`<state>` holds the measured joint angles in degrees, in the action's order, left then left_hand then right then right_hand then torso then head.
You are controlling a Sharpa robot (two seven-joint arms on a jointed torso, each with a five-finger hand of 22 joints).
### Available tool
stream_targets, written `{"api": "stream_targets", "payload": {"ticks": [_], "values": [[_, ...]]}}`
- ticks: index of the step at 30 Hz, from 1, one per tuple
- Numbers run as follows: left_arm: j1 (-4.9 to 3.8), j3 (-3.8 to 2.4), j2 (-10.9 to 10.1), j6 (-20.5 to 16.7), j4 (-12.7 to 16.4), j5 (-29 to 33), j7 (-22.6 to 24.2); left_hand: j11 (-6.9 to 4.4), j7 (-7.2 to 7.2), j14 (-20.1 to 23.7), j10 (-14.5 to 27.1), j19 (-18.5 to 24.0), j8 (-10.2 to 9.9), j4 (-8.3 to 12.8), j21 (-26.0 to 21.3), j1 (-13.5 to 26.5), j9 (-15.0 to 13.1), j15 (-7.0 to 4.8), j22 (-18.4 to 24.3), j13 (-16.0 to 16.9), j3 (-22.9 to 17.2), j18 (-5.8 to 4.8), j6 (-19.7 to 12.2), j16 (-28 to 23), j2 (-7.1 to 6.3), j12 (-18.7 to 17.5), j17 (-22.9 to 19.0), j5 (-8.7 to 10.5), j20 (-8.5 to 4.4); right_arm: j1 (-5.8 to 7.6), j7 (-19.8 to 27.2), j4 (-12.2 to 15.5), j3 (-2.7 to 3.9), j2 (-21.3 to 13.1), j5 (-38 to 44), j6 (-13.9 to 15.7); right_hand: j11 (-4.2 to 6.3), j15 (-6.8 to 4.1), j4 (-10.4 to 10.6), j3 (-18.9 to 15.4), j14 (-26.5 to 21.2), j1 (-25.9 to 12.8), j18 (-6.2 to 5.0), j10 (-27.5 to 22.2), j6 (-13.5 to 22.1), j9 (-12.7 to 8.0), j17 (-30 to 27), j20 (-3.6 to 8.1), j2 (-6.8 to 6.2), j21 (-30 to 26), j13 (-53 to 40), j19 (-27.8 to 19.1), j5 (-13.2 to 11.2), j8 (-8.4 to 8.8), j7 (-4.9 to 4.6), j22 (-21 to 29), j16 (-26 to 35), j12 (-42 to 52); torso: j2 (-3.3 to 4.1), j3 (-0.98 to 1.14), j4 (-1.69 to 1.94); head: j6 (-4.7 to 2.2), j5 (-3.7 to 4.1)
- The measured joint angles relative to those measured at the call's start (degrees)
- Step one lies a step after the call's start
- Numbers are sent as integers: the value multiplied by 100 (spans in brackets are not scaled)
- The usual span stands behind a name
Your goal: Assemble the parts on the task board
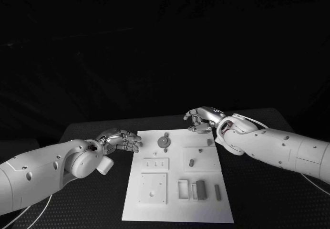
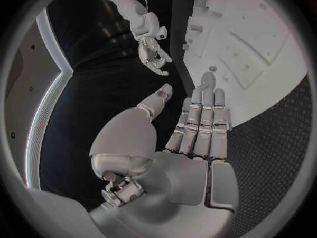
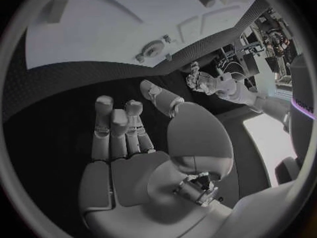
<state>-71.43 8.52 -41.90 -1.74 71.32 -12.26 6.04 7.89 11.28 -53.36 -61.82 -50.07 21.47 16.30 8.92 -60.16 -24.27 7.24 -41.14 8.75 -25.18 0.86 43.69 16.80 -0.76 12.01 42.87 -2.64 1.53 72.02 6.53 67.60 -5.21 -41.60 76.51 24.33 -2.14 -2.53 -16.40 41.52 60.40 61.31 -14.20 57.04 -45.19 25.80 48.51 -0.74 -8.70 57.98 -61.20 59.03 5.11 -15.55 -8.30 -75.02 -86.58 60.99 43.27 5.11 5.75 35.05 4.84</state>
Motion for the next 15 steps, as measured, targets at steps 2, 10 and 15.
{"api": "stream_targets", "payload": {"ticks": [2, 10, 15], "values": [[26, 2, 8, 12, -21, 0, 8, -26, -1, -53, -26, -20, 52, 0, 0, 0, -19, -27, -10, 17, 0, 0, 92, 0, 0, 36, 18, 0, -20, -1, 72, 0, -1, -156, -134, -88, -1, 3, -10, -177, -3, -13, 0, -2, 3, 10, 0, -9, -13, 0, 16, -39, 0, -27, -3, 0, 8, 0, -16, 10, -31, -14, 3], [108, 0, 58, 79, -92, -2, 45, -63, -35, -89, -64, -22, 66, 0, -23, 0, -33, -28, -16, 25, 0, 0, 175, 0, 0, 59, 39, 0, -21, -129, 265, -159, 2, -455, -356, -417, -2, -8, 2, -455, -55, -20, -3, -3, -42, 33, -13, -38, -82, -56, 61, -112, 0, -60, 42, 0, 34, 0, -76, 58, -122, -40, -16], [134, 0, 75, 107, -123, -2, 61, -63, -35, -89, -63, -22, 66, 0, -23, 0, -33, -28, -16, 24, 0, 0, 175, 0, 0, 59, 39, 0, -21, -279, 346, -266, -15, -587, -375, -576, -2, 9, -4, -492, -72, 25, -3, -4, -42, 37, -13, -49, -127, -57, 78, -123, 0, -60, 42, 0, 34, 0, -105, 75, -162, -35, -23]]}}
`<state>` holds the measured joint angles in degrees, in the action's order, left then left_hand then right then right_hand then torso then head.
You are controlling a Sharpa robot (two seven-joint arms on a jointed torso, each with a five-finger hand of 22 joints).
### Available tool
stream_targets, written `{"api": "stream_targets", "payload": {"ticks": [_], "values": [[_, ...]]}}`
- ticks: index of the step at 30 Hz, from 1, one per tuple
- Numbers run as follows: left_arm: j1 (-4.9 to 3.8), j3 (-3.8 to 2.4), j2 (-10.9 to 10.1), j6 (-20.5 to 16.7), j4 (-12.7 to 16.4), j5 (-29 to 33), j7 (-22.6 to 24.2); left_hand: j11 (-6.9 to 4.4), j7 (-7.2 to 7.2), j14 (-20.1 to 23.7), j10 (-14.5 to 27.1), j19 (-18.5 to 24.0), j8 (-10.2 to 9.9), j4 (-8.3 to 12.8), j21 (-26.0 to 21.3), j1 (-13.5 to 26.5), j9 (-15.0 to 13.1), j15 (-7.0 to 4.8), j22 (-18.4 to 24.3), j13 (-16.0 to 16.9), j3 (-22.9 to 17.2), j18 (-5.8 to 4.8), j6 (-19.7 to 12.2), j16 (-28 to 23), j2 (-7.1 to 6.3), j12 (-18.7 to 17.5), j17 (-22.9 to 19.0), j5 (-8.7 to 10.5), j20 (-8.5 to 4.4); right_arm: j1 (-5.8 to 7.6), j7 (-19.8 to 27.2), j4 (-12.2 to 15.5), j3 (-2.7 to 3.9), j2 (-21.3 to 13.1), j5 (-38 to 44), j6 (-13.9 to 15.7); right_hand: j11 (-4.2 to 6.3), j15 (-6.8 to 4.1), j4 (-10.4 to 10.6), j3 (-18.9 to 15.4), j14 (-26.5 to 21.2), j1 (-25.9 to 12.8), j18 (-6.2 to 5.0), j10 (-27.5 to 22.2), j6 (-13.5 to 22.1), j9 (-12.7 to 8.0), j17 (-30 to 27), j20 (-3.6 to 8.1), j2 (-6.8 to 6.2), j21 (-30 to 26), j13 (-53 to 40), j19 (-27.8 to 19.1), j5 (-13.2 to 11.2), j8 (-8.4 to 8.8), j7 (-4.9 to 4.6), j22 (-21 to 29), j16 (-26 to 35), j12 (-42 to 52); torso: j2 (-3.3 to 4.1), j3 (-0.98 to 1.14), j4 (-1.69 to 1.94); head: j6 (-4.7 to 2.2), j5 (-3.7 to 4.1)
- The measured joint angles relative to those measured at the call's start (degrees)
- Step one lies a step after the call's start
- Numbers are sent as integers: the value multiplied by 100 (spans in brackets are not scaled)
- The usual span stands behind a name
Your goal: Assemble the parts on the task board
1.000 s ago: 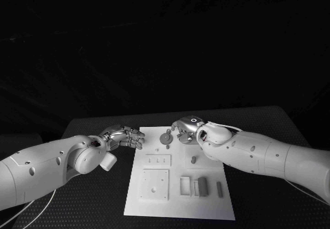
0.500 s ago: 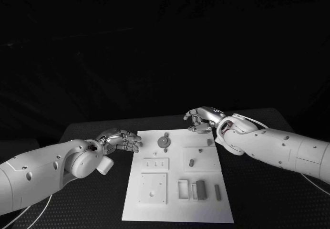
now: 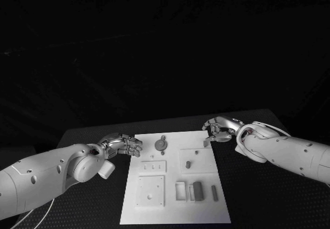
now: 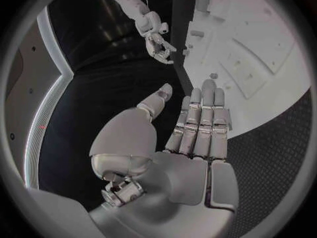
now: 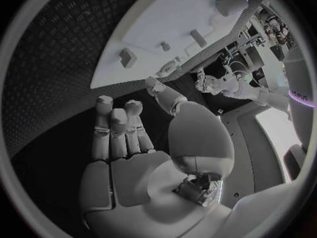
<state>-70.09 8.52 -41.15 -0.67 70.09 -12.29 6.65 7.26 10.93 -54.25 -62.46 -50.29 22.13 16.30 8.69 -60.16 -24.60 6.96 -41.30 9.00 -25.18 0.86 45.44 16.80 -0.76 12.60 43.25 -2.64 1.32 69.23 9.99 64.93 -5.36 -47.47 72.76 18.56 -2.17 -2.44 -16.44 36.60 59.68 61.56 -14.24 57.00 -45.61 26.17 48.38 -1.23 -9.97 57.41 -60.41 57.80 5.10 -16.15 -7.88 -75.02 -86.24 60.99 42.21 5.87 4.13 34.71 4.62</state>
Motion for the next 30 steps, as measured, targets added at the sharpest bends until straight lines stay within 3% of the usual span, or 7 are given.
{"api": "stream_targets", "payload": {"ticks": [14, 24, 30], "values": [[20, -1, 7, 41, -8, 0, 10, 22, 21, 0, 23, 0, -22, 0, -22, 31, 13, 0, -6, -1, 0, 0, -21, -22, -31, 0, 13, 0, 0, -286, 166, -351, -6, 104, 9, -225, -2, 20, 16, -47, -60, 60, -39, -2, 38, -10, -6, -32, -60, -28, 38, -49, 0, -14, -38, 0, 0, 23, 4, -7, 0, 16, 5], [32, -1, 7, 58, -22, 0, 11, 22, 21, 0, 23, 0, -22, 0, -22, 31, 13, 0, -5, -1, 0, 0, -21, -22, -31, 0, 14, 0, 0, -308, 211, -557, -1, 271, -12, -262, -9, 20, 71, -102, -60, 86, -36, -10, 42, -9, -6, -33, -25, -28, 59, -50, 0, 7, -42, 0, 0, 71, 13, -20, 7, 74, -36], [33, -1, 10, 64, -23, 0, 11, 22, 21, 0, 22, 1, -22, 0, -22, 31, 13, 0, -5, -2, 0, 0, -21, -22, -31, 0, 18, 0, 1, -312, 216, -602, -1, 313, -24, -283, -10, 6, 95, -127, -45, 48, -34, -10, -10, 37, -5, -33, 138, -28, 92, -49, 0, -83, 10, 0, 0, 106, 15, -24, 4, 109, -41]]}}
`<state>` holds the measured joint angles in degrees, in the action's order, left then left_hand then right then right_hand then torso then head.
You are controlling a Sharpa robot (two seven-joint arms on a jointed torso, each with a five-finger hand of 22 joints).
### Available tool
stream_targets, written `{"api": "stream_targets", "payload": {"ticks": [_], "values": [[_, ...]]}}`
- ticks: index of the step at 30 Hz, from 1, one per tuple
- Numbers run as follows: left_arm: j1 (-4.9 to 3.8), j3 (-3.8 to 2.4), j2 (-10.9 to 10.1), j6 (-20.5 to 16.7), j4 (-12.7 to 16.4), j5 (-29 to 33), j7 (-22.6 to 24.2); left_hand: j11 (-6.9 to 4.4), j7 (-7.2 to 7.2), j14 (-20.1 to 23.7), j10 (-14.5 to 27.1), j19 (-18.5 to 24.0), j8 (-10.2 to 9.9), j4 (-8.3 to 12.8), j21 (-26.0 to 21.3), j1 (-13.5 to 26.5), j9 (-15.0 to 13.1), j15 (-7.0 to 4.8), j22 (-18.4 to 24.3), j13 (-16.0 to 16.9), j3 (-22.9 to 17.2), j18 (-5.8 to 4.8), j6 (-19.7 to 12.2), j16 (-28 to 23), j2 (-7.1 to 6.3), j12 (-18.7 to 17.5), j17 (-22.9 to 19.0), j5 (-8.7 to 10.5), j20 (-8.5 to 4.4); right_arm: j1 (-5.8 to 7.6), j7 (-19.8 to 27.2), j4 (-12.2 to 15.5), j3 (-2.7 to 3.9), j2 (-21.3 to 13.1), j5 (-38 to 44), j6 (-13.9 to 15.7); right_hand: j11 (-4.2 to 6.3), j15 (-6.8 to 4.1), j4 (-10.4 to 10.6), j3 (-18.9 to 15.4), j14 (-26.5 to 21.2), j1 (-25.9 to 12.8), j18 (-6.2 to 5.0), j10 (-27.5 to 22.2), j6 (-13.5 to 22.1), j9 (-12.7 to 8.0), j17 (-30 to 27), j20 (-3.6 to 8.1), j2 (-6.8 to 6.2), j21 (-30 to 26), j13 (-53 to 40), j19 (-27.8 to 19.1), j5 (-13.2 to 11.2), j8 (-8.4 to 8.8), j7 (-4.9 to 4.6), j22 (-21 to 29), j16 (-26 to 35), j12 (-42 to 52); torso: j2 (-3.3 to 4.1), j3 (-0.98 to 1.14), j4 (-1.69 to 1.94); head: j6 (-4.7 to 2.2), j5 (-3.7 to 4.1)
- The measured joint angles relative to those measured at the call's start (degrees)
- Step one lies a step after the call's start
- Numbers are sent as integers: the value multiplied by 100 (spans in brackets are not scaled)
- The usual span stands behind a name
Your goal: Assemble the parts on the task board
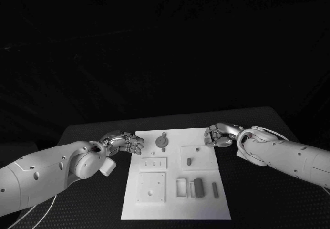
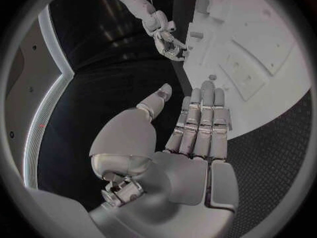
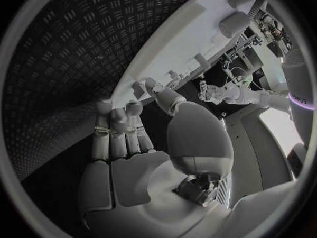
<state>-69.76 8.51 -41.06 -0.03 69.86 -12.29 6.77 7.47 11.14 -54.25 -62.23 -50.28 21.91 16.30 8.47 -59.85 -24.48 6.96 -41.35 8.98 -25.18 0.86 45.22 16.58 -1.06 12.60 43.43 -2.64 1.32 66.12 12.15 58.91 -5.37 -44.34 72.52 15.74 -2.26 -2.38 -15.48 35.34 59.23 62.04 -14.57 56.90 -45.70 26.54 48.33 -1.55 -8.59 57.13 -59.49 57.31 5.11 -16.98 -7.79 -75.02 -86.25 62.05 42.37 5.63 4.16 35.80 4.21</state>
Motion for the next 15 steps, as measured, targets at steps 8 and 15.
{"api": "stream_targets", "payload": {"ticks": [8, 15], "values": [[0, 1, -2, 6, 0, 0, -1, 0, 0, 0, 0, 0, 0, 0, 0, 0, 0, 0, -3, 0, 0, 0, 0, 0, 0, 0, -1, 0, 0, -2, 5, -19, 0, 11, -6, -11, 0, -89, 0, 0, 41, -13, 33, 0, -1, 61, 0, 32, 190, 0, 46, 33, 0, -116, 1, 0, -27, 49, 1, -1, -10, 17, 18], [0, -1, -2, 13, -3, 0, -3, 0, 0, 0, 0, 0, 0, 0, 0, 0, 0, 0, -5, -1, 0, 0, 0, 0, 0, 0, 4, 0, 0, -4, 5, -23, 0, 33, -8, -11, 0, -117, 16, -16, 59, -44, 50, 0, -12, 86, 0, 63, 266, 24, 66, 64, 0, -149, 12, 0, -62, 72, 1, -2, -10, 26, 32]]}}
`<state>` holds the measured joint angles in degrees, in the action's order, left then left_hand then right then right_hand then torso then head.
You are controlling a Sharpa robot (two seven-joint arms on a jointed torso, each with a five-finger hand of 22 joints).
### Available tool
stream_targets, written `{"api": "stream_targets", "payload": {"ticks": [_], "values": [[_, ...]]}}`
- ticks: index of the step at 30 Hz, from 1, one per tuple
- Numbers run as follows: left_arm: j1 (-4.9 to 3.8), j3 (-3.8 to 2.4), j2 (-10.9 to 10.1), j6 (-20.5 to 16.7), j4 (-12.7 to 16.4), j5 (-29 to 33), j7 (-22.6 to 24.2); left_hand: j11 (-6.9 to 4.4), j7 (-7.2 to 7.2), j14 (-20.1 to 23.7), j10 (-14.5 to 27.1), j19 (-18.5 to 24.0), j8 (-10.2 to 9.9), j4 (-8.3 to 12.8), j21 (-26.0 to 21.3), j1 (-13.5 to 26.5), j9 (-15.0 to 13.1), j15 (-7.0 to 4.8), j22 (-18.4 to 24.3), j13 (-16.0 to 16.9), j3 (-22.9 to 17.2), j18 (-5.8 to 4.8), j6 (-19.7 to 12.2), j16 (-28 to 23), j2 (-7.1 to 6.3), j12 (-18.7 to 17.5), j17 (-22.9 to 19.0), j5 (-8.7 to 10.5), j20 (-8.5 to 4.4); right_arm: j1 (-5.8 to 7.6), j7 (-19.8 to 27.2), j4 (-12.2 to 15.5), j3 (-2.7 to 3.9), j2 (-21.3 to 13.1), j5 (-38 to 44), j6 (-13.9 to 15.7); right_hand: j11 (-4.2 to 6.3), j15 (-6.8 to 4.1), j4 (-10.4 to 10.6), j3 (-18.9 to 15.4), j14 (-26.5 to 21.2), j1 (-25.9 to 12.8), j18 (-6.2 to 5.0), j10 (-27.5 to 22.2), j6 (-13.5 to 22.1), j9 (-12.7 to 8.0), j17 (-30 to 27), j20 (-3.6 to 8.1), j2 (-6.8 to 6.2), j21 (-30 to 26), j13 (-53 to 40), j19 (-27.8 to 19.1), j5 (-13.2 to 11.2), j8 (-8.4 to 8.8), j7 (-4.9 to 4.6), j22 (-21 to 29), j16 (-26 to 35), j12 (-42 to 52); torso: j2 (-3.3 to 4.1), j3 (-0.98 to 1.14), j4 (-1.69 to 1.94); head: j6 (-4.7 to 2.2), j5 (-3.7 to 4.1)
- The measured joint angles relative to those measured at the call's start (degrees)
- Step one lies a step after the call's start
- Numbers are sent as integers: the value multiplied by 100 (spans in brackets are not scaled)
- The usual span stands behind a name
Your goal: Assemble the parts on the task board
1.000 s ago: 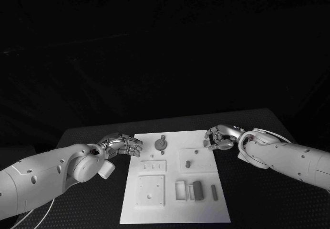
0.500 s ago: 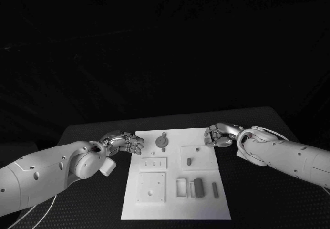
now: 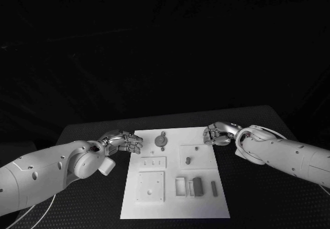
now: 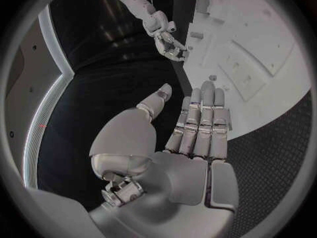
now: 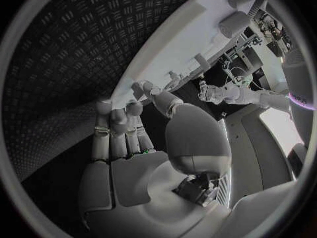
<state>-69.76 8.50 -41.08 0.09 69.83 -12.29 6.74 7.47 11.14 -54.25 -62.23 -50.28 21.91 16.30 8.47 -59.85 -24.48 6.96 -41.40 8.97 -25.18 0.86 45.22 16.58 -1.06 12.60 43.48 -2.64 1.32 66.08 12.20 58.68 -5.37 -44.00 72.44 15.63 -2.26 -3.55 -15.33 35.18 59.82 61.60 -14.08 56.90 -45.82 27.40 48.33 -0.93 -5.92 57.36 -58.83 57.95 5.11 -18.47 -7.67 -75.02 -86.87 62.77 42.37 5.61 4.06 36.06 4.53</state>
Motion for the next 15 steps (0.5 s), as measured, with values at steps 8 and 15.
{"api": "stream_targets", "payload": {"ticks": [8, 15], "values": [[0, 1, -1, 7, -2, 0, -2, 0, 20, 0, 0, 0, -3, 0, 0, 0, 0, 0, 0, 0, 0, 0, -20, -22, 0, 0, 0, 0, 0, -3, -5, 2, 0, 30, -1, 0, 0, 0, 0, 0, 0, 0, 13, 0, -4, 3, 5, 0, 0, 0, 1, 0, 0, 0, 4, 0, 0, 0, 1, -2, -1, 7, 7], [0, 1, -6, 14, -2, 0, -5, 0, 20, 0, 0, 0, -23, 0, 0, 0, 0, 0, -1, 0, 0, 0, -20, -22, 0, 0, 6, 0, 0, -23, -7, -57, 1, 73, -4, 0, 0, -20, 0, 0, 20, -20, -4, 0, -4, 5, 5, 0, 20, 0, 0, 0, 0, 0, 4, 0, 0, 0, 2, -5, -1, 14, 16]]}}
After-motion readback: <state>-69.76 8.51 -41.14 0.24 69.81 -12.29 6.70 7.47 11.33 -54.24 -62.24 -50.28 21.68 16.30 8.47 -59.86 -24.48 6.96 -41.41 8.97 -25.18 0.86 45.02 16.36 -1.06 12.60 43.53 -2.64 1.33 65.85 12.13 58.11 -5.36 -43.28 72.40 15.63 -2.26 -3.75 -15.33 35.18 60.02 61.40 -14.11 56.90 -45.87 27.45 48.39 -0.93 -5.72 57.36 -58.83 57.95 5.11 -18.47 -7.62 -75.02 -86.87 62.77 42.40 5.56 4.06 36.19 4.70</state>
